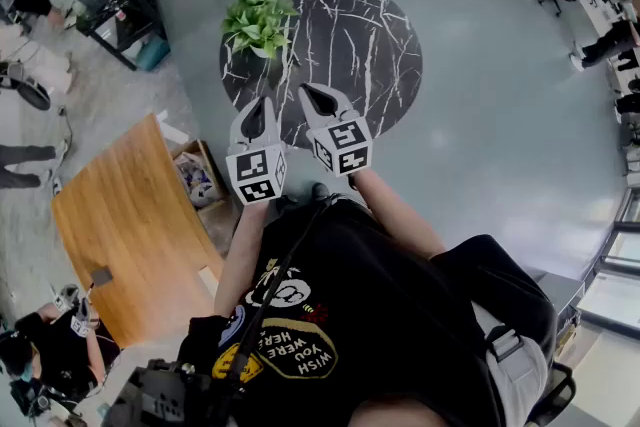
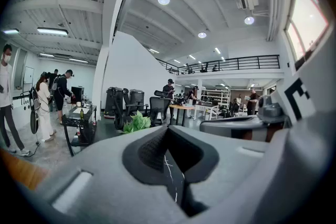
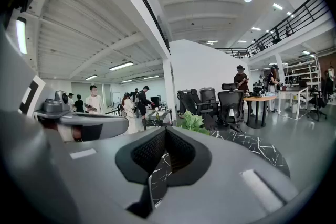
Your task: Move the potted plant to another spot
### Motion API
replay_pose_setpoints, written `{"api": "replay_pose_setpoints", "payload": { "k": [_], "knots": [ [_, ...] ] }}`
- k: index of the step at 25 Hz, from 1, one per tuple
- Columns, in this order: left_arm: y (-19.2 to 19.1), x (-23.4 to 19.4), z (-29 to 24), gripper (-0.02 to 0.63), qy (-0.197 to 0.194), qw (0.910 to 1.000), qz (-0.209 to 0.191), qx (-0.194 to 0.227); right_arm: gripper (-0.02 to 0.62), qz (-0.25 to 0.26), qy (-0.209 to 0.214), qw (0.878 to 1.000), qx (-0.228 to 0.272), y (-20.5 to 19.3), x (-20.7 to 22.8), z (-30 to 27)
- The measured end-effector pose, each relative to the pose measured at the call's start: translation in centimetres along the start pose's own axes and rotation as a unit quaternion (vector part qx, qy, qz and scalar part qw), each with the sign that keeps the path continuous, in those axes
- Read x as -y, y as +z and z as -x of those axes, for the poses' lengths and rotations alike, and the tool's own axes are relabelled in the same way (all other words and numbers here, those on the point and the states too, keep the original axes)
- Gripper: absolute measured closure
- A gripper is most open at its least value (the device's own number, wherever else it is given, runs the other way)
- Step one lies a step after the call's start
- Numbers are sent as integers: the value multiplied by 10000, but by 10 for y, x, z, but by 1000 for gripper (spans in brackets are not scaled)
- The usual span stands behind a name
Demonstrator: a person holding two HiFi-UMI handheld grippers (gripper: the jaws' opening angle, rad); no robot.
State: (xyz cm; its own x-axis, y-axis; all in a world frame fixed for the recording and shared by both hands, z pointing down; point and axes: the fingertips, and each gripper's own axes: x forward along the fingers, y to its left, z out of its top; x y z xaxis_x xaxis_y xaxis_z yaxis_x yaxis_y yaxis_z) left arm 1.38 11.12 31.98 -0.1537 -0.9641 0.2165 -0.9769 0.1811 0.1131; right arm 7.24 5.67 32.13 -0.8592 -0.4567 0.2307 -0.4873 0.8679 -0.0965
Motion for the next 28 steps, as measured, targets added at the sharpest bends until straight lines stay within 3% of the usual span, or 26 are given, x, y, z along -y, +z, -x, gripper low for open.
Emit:
{"api": "replay_pose_setpoints", "payload": {
  "k": [4,24,28],
  "knots": [
    [-2,-13,20,601,286,9996,83,18,594,-10,369,9992,-123,-7,-29,-5],
    [-11,-32,24,601,384,9990,229,-42,589,-202,452,9986,-187,-17,-36,-17],
    [-16,-43,19,601,319,9991,269,-72,551,-240,519,9980,-286,-25,-41,-30]
  ]
}}
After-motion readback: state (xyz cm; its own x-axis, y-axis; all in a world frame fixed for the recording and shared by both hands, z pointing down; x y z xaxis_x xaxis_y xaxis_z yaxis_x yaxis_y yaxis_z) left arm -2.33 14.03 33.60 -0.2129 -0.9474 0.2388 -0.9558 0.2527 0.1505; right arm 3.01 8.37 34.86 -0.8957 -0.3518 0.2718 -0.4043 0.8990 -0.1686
